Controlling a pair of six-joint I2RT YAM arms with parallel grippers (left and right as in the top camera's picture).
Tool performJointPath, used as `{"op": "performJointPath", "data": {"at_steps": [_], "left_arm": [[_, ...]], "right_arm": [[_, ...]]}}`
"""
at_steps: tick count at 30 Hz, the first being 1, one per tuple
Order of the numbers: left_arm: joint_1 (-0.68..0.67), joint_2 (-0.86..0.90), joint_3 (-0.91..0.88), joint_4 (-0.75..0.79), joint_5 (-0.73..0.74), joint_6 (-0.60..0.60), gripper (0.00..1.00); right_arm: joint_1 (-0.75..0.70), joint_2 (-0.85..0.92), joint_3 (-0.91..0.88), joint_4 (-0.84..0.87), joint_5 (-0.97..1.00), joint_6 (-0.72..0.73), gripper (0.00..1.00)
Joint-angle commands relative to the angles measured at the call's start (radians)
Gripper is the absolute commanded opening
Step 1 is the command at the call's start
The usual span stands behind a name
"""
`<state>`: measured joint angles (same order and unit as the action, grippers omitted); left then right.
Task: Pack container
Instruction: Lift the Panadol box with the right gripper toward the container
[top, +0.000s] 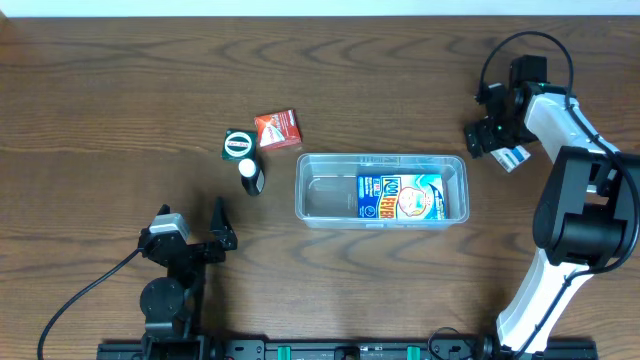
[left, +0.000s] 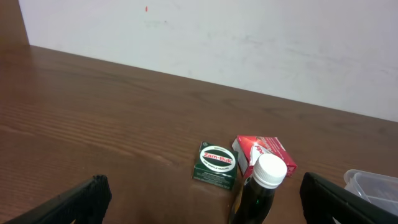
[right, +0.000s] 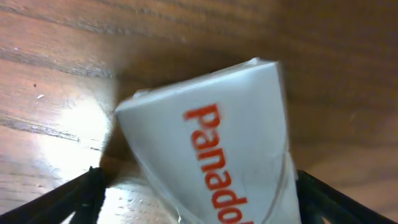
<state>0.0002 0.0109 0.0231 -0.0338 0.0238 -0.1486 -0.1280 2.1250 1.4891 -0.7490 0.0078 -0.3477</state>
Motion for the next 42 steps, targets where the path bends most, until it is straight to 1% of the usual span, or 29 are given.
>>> {"op": "performJointPath", "data": {"at_steps": [1, 5, 11, 17, 20, 24, 27, 32, 38, 42], "left_arm": [[0.006, -0.006, -0.019, -0.037, -0.008, 0.017, 0.98], [0.006, -0.006, -0.019, -0.037, -0.008, 0.017, 0.98], [0.006, -0.006, -0.019, -0.037, -0.008, 0.017, 0.98], [0.006, -0.006, -0.019, -0.036, -0.008, 0.017, 0.98], [0.006, -0.006, -0.019, -0.036, -0.008, 0.017, 0.98], [0.006, -0.006, -0.019, -0.037, -0.008, 0.017, 0.98], [0.006, -0.006, -0.019, -0.037, -0.008, 0.017, 0.98], [0.006, -0.006, -0.019, -0.037, -0.008, 0.017, 0.98], [0.006, -0.006, -0.019, -0.036, -0.008, 0.017, 0.98], [0.006, -0.006, -0.019, -0.037, -0.008, 0.017, 0.98]], "right_arm": [[-0.005, 0.035, -0.024, -0.032, 0.025, 0.093, 0.85], [-0.005, 0.035, -0.024, -0.062, 0.025, 0.143, 0.75], [-0.005, 0.035, -0.024, -0.108, 0.025, 0.221, 0.65], [-0.005, 0.035, -0.024, -0.132, 0.026, 0.284, 0.49], [-0.005, 0.034, -0.024, -0.134, 0.025, 0.321, 0.44], [-0.005, 0.025, -0.02, -0.135, 0.025, 0.333, 0.41], [-0.005, 0.007, -0.006, -0.155, 0.037, 0.333, 0.37], [-0.004, -0.051, 0.05, -0.213, 0.036, 0.333, 0.36], [0.005, -0.17, 0.154, -0.325, 0.012, 0.332, 0.36], [0.036, -0.287, 0.177, -0.368, -0.024, 0.332, 0.37]]}}
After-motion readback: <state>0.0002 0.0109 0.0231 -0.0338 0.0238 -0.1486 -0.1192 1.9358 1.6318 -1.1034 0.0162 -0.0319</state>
